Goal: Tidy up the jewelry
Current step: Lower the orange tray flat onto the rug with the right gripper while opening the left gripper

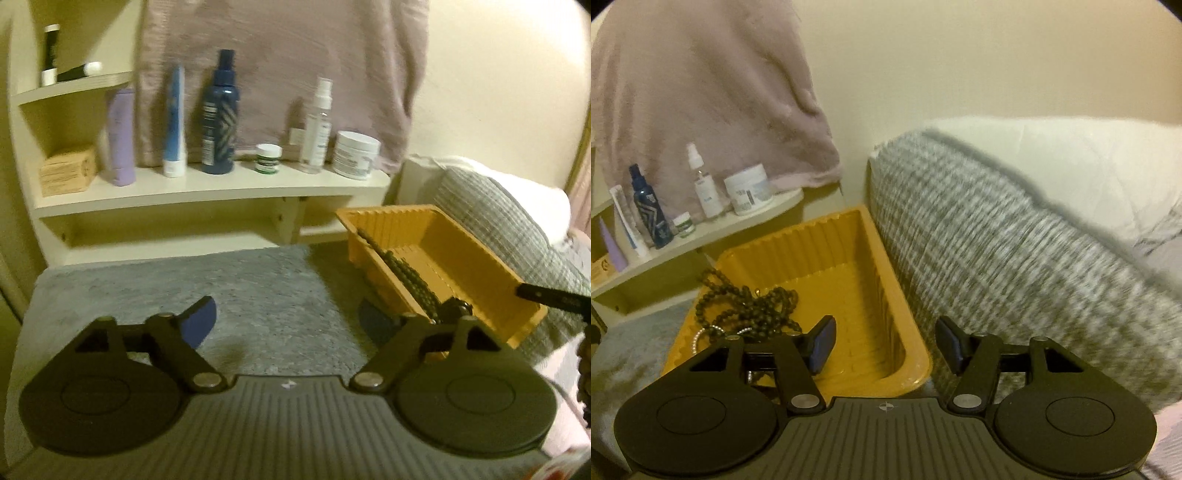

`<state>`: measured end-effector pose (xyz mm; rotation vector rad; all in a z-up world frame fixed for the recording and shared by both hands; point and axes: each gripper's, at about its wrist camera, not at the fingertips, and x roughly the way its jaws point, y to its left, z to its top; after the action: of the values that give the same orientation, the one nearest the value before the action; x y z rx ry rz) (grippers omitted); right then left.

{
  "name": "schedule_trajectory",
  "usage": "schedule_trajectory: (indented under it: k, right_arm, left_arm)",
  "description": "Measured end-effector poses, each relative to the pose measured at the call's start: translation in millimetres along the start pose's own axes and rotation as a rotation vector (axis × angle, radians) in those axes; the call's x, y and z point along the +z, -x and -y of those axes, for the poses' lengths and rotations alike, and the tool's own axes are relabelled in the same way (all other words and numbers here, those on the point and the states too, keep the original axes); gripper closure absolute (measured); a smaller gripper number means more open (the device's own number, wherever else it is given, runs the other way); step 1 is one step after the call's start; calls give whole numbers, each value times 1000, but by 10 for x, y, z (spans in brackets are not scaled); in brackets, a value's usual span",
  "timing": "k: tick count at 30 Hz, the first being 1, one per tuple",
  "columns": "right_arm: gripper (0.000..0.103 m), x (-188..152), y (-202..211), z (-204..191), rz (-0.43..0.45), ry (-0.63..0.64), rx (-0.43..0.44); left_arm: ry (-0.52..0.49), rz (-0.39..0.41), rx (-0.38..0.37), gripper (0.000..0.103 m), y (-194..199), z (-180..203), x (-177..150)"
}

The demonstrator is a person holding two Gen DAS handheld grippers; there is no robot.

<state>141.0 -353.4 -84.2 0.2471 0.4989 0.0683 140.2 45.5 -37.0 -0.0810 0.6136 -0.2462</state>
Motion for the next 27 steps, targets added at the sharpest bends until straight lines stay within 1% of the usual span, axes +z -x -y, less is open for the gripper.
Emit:
schedule_trajectory:
  k: [1, 4, 6, 8, 11, 13, 18, 20, 22, 27]
  right_arm:
    - [40, 1, 65, -18, 15, 10, -6]
    - [36, 39, 262, -108, 60, 40, -8]
    - [32, 86, 345, -195, 57, 48, 10]
    - [28, 131, 378, -320, 36, 62, 33]
    - [24, 162, 408, -501, -16, 67, 68]
    - [22, 167, 426, -613, -59, 64, 107]
    - [16, 88, 452, -845, -149, 67, 130]
    - [15, 14, 480, -926, -175, 89, 132]
    - [15, -57, 504, -977, -201, 107, 136]
    - [15, -191, 556, -1084, -247, 143, 146]
  left_arm:
    - [16, 0, 11, 14, 20, -11, -9]
    - [65, -3, 24, 10, 72, -53, -44]
    - [84, -9, 32, 9, 117, -55, -72]
    - [102, -11, 54, 4, 186, -40, -99]
    - [112, -11, 81, 1, 296, -2, -148]
    - [110, -12, 94, 1, 377, 41, -183]
    - [130, -31, 130, 1, 582, 133, -293]
    - [143, -43, 145, 1, 643, 163, -340]
    - [169, -57, 141, 1, 700, 172, -389]
    - [186, -77, 154, 1, 817, 210, -469]
